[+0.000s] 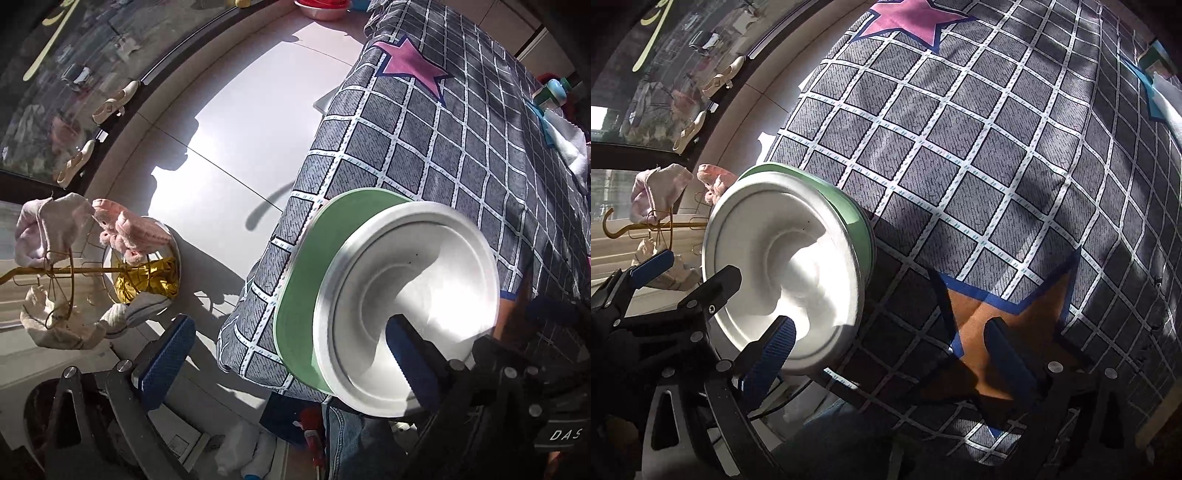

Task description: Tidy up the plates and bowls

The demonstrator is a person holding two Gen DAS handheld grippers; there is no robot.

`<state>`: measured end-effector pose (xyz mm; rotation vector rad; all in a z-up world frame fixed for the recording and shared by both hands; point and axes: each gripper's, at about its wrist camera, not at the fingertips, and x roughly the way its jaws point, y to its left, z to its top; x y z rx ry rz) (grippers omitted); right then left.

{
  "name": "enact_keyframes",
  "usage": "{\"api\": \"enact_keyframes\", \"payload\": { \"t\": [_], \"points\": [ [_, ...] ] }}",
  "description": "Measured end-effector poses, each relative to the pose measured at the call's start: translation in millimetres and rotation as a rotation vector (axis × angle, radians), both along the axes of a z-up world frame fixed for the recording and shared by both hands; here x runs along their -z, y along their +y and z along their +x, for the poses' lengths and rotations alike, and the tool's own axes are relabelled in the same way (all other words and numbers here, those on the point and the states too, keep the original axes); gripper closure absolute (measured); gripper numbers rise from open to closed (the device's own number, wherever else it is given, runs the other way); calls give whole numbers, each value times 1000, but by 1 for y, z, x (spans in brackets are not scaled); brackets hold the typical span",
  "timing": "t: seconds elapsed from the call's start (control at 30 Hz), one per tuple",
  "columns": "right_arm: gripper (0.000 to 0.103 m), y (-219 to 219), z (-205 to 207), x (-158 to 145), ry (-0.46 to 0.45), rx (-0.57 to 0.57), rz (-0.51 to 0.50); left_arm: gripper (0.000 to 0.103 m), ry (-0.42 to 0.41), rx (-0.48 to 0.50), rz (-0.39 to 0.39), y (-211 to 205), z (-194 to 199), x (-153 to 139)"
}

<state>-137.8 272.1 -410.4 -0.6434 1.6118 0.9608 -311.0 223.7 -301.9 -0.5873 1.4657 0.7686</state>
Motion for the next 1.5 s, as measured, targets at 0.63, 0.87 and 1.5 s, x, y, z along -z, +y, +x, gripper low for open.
{"api": "enact_keyframes", "payload": {
  "t": [0.63,0.87,1.5],
  "points": [
    [0,-12,0,-6,-9,34,-11,0,37,60,77,-18,8,-11],
    [0,-14,2,-7,-5,32,-12,0,45,57,74,-19,7,-10],
    [0,-16,5,-7,7,36,-9,0,72,78,83,-21,10,-10]
  ]
}}
